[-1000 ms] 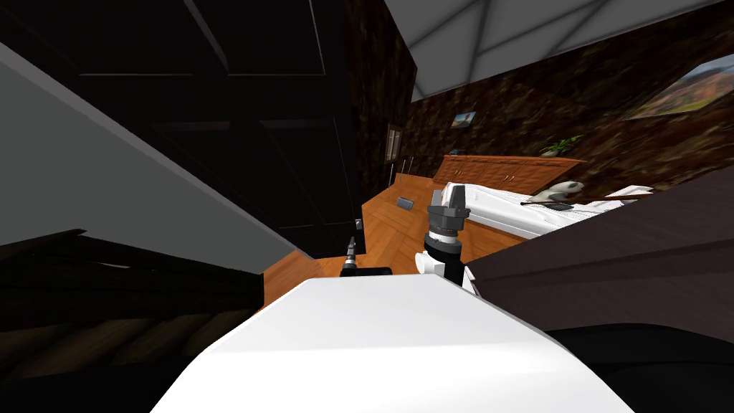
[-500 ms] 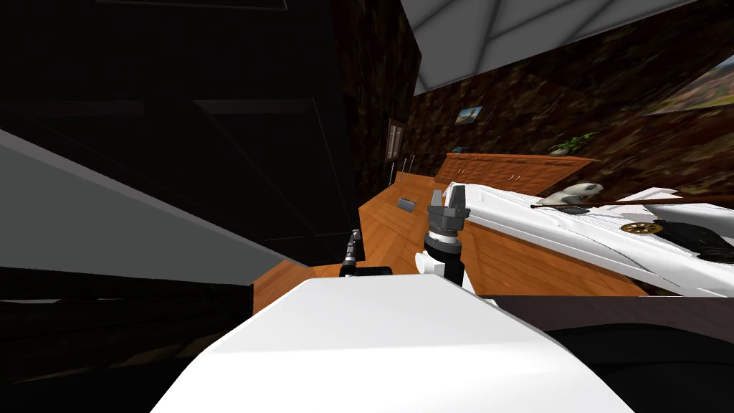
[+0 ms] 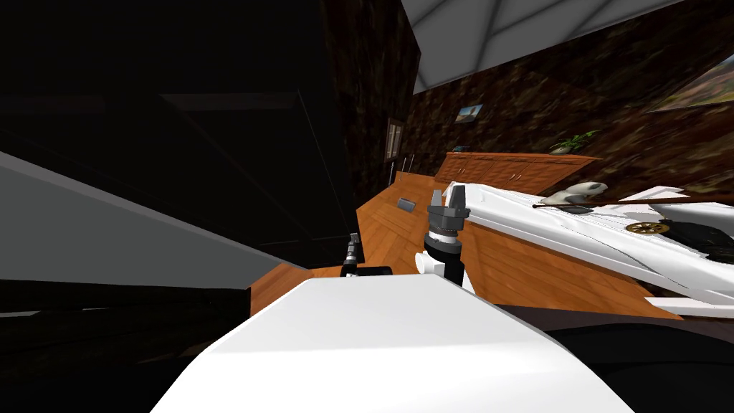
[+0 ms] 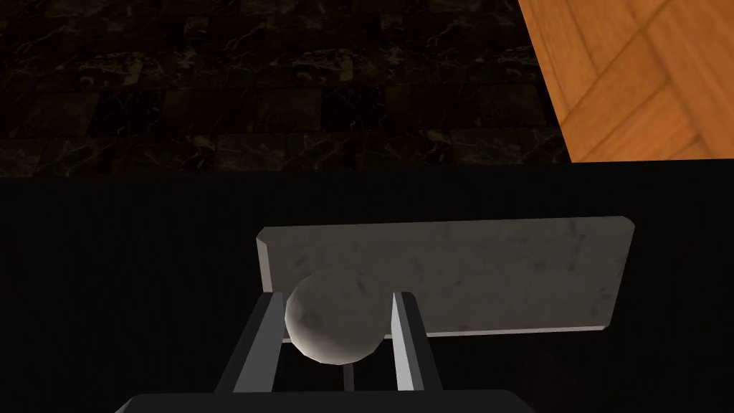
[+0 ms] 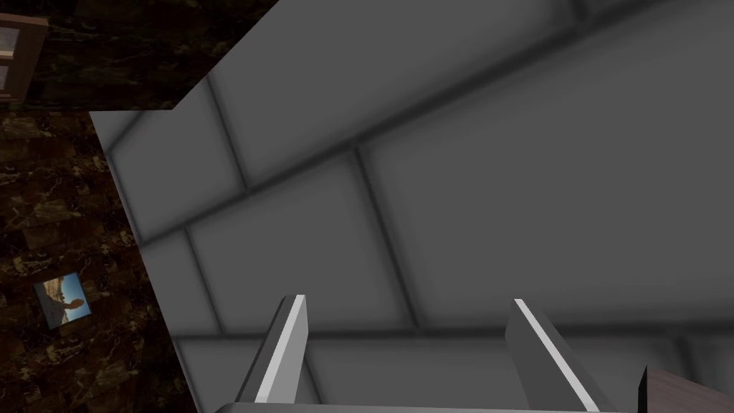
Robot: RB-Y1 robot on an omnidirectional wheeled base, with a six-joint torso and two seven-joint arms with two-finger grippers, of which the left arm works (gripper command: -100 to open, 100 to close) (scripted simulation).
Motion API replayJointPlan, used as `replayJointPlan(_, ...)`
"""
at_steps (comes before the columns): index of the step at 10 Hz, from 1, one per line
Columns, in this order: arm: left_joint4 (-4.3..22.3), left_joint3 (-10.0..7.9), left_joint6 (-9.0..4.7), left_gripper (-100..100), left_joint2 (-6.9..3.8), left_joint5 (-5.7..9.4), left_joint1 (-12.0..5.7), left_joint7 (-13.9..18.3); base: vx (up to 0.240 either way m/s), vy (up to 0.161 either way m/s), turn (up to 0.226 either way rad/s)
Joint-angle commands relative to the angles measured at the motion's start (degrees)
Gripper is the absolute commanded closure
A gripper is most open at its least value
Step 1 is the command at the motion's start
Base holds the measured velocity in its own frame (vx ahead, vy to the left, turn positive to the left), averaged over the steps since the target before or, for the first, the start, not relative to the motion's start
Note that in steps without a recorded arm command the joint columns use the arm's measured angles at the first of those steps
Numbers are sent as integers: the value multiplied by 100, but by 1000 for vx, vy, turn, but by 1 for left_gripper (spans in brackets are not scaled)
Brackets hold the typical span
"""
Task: Push the door open
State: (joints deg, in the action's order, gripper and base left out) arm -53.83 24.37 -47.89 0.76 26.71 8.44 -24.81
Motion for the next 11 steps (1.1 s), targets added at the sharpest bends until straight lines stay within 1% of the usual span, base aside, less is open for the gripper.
replayJointPlan(1,5,-5,1,100,-6,4,12,2,-23,3,-1)
replayJointPlan(3,5,-5,1,100,-6,4,12,2,-6,-1,2)
replayJointPlan(4,-2,-104,-1,100,-128,86,21,-38,87,-54,80)
replayJointPlan(5,-6,-128,-5,100,-146,105,21,-46,149,-93,48)
replayJointPlan(7,-25,-240,-25,100,-199,191,21,-83,184,-84,63)
replayJointPlan(8,-36,-302,-35,100,-208,239,21,-103,198,-94,60)
replayJointPlan(9,-53,-398,-52,100,-195,312,22,-135,257,-92,114)
replayJointPlan(10,-64,-461,-63,100,-170,360,22,-155,253,-75,83)
replayJointPlan(11,-79,-550,-78,100,-110,429,22,-185,228,-65,111)
